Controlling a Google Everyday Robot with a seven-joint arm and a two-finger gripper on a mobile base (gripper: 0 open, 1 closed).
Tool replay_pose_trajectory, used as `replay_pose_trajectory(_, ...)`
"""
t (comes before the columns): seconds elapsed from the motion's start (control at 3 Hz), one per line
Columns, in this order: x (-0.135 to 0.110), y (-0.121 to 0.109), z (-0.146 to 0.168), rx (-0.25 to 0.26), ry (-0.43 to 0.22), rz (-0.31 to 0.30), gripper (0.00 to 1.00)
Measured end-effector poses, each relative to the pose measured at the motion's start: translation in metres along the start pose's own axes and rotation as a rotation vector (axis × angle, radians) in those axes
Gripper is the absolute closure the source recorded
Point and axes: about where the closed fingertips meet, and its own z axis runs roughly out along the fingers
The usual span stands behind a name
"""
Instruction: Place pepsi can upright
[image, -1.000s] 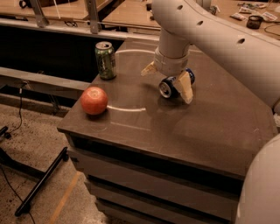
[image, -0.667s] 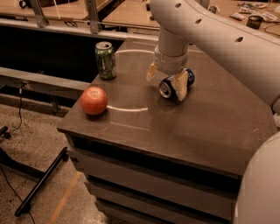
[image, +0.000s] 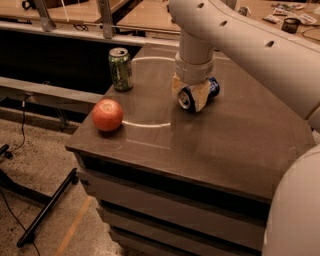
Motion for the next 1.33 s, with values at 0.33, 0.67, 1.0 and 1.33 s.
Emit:
replay_pose_trajectory(0.33,-0.003,-0.002,-0.011,0.049,-0.024,-0.006,1.0)
replay_pose_trajectory(0.67,-0.004,-0.004,-0.045,0.198,-0.082,-0.011,1.0)
replay_pose_trajectory(1.0,-0.007,0.007,-0.079,0.365,-0.173,0.031,1.0)
replay_pose_trajectory(1.33,-0.004,0.02,-0.096,0.468,-0.24,0.131,1.0)
